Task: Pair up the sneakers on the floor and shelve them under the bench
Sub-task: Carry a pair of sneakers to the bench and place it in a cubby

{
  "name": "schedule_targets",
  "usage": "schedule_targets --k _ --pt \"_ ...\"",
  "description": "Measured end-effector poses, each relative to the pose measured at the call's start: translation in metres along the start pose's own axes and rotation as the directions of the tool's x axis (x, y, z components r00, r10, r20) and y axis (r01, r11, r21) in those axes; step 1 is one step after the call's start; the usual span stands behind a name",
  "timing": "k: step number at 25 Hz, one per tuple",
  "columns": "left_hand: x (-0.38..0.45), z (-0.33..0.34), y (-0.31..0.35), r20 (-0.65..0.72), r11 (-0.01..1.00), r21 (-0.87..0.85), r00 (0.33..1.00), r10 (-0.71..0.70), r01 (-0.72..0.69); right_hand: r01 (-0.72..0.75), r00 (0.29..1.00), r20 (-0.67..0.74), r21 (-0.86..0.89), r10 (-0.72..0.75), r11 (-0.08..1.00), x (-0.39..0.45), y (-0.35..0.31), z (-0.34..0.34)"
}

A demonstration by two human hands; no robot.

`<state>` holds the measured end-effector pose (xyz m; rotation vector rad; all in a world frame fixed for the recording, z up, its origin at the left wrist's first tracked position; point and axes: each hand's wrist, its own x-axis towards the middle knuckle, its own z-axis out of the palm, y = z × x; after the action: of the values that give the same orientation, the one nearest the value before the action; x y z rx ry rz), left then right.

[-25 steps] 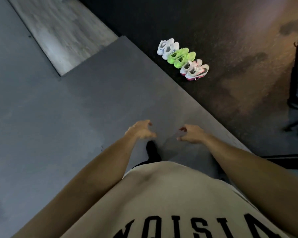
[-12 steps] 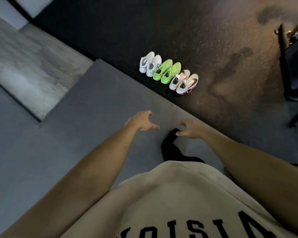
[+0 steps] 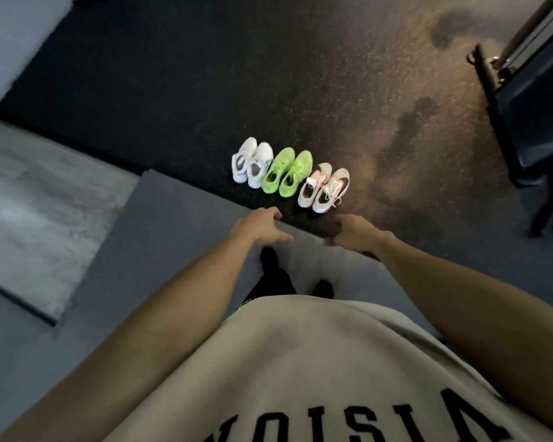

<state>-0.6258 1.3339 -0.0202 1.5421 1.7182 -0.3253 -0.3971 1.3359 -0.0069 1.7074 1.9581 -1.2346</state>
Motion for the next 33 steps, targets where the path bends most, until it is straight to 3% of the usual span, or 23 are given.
schedule_targets --k 9,15,19,23,30,33 --pt "0.157 -0.127 0.023 0.164 0.956 0.189 0.967 0.193 -0.223 -0.243 0.958 -0.079 0.292 0.277 0.925 0.111 -0.044 -0.083" --pt "0.259 -0.144 0.043 0.274 0.921 0.288 0.945 0.181 -0.26 -0.441 0.877 0.036 0.458 0.479 0.772 0.194 -0.011 -0.098" --pt "0.346 -0.097 0.043 0.311 0.927 0.285 0.939 0.151 -0.243 -0.506 0.849 0.12 0.462 0.514 0.728 0.281 0.039 -0.067" --pt "0.452 -0.02 0.021 0.326 0.922 0.317 0.939 0.113 -0.221 -0.515 0.853 0.164 0.413 0.495 0.751 0.386 0.097 0.002" --pt "0.604 0.121 -0.039 0.346 0.846 0.409 0.916 0.202 -0.341 -0.417 0.901 0.052 0.377 0.431 0.827 0.539 0.172 0.129" --pt "0.654 0.17 -0.058 0.349 0.768 0.458 0.885 0.309 -0.448 -0.387 0.908 -0.038 0.308 0.418 0.869 0.588 0.2 0.17"
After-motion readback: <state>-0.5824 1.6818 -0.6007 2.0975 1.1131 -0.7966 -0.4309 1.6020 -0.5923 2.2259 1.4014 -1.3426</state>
